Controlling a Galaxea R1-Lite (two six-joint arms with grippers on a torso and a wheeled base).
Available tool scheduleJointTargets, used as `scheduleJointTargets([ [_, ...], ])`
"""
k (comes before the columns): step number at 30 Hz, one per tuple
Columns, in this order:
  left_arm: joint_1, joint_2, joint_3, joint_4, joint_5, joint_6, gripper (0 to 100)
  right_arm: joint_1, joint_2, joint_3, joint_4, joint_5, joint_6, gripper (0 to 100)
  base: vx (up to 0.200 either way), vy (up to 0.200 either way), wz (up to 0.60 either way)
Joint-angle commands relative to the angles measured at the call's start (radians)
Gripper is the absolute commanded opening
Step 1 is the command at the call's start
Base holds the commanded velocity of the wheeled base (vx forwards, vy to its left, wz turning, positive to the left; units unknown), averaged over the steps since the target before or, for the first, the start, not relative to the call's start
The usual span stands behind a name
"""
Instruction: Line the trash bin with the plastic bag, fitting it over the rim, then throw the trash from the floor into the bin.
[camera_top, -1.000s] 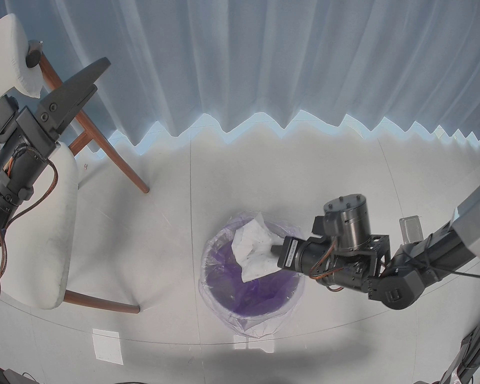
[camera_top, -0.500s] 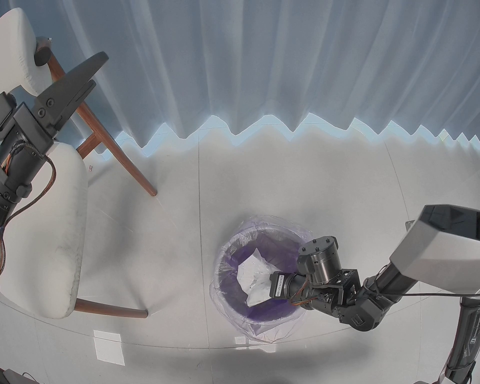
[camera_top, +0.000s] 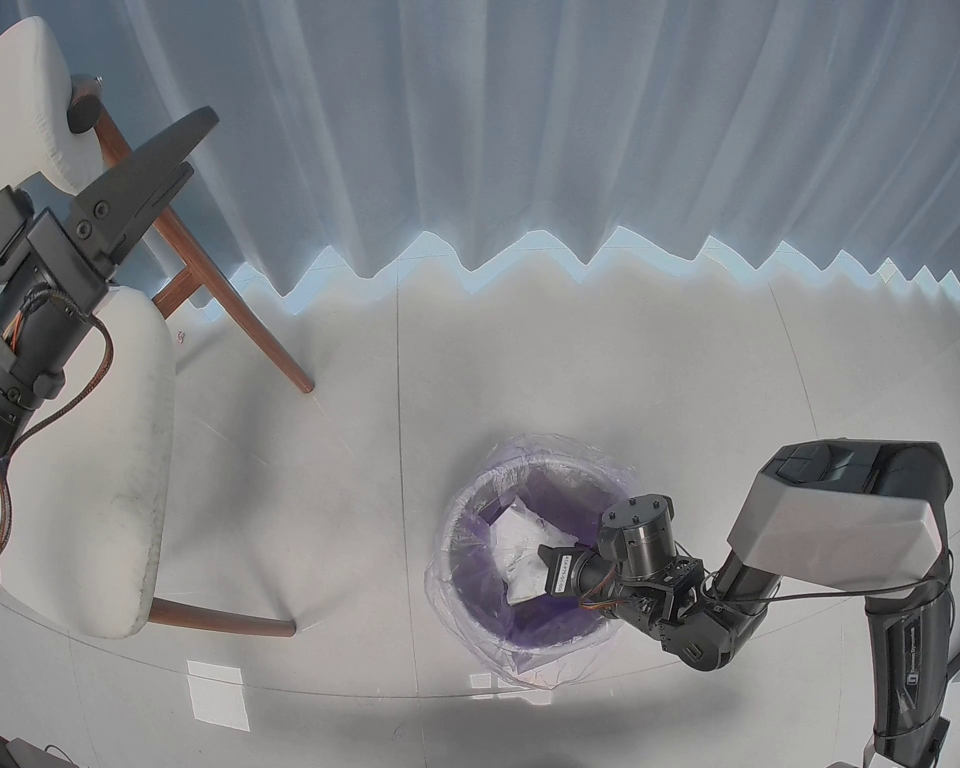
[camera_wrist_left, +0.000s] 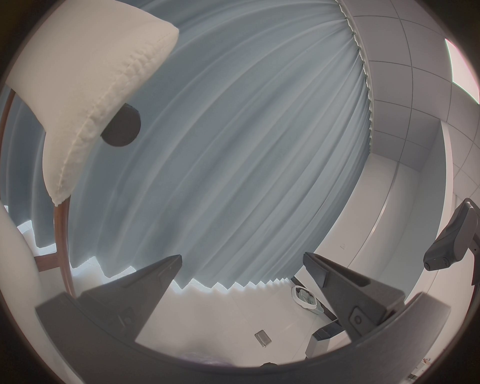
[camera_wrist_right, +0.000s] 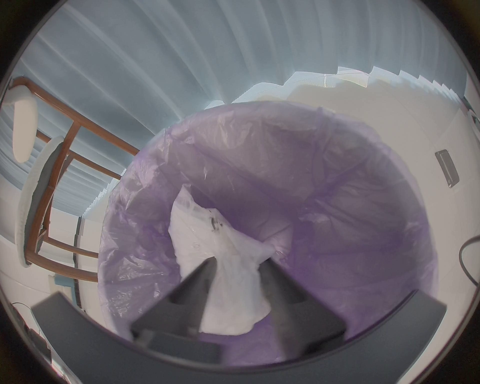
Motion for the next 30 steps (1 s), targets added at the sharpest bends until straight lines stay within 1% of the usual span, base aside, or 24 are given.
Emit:
scheduleJointTargets([
  [1, 0.0, 0.001, 0.001, 0.0, -0.001, 0.0, 100, -0.001, 0.011, 0.001, -0.004, 0.0, 0.003, 100, 0.0, 0.0, 0.0],
  [7, 0.0, -0.001, 0.003, 0.0, -0.001, 0.0, 100, 0.007, -0.063, 0.027, -0.03, 0.0, 0.001, 100, 0.0, 0.0, 0.0],
  [12, 0.0, -0.001, 0.003, 0.0, -0.001, 0.001, 100, 0.04, -0.25, 0.104, -0.015, 0.0, 0.0, 100, 0.0, 0.0, 0.0],
  [14, 0.0, -0.001, 0.003, 0.0, -0.001, 0.001, 100, 0.042, -0.302, 0.135, -0.01, 0.0, 0.0, 100, 0.0, 0.0, 0.0],
  [17, -0.001, -0.001, 0.006, 0.0, -0.001, 0.001, 100, 0.042, -0.455, 0.219, 0.014, -0.005, 0.001, 100, 0.0, 0.0, 0.0],
  [19, -0.001, -0.001, 0.012, 0.0, -0.001, 0.001, 100, 0.034, -0.564, 0.271, 0.036, -0.026, 0.0, 100, 0.0, 0.0, 0.0],
  [20, -0.001, -0.001, 0.012, 0.0, -0.001, 0.001, 100, 0.034, -0.564, 0.271, 0.036, -0.026, 0.0, 100, 0.0, 0.0, 0.0],
  [22, -0.001, -0.005, 0.02, 0.0, -0.001, 0.001, 100, 0.01, -0.73, 0.343, 0.086, -0.088, -0.016, 100, 0.0, 0.0, 0.0],
  [23, -0.001, -0.005, 0.02, 0.0, -0.001, 0.001, 100, 0.01, -0.73, 0.343, 0.086, -0.088, -0.016, 100, 0.0, 0.0, 0.0],
  [24, -0.003, -0.011, 0.021, 0.0, -0.001, 0.004, 100, -0.033, -0.839, 0.395, 0.103, -0.126, -0.066, 100, 0.0, 0.0, 0.0],
  [25, -0.003, -0.017, 0.021, 0.0, -0.001, 0.009, 100, -0.053, -0.887, 0.426, 0.099, -0.135, -0.095, 100, 0.0, 0.0, 0.0],
  [26, -0.003, -0.019, 0.021, 0.0, -0.001, 0.011, 100, -0.058, -0.894, 0.431, 0.097, -0.135, -0.1, 100, 0.0, 0.0, 0.0],
  [27, -0.009, -0.03, 0.026, 0.001, 0.0, 0.037, 100, -0.107, -0.998, 0.492, 0.094, -0.135, -0.158, 100, 0.0, 0.0, 0.0],
  [29, -0.018, -0.037, 0.04, 0.009, 0.003, 0.093, 100, -0.156, -1.115, 0.561, 0.103, -0.129, -0.221, 100, 0.0, 0.0, 0.0],
  [30, -0.018, -0.037, 0.04, 0.009, 0.003, 0.093, 100, -0.156, -1.115, 0.561, 0.103, -0.129, -0.221, 100, 0.0, 0.0, 0.0],
])
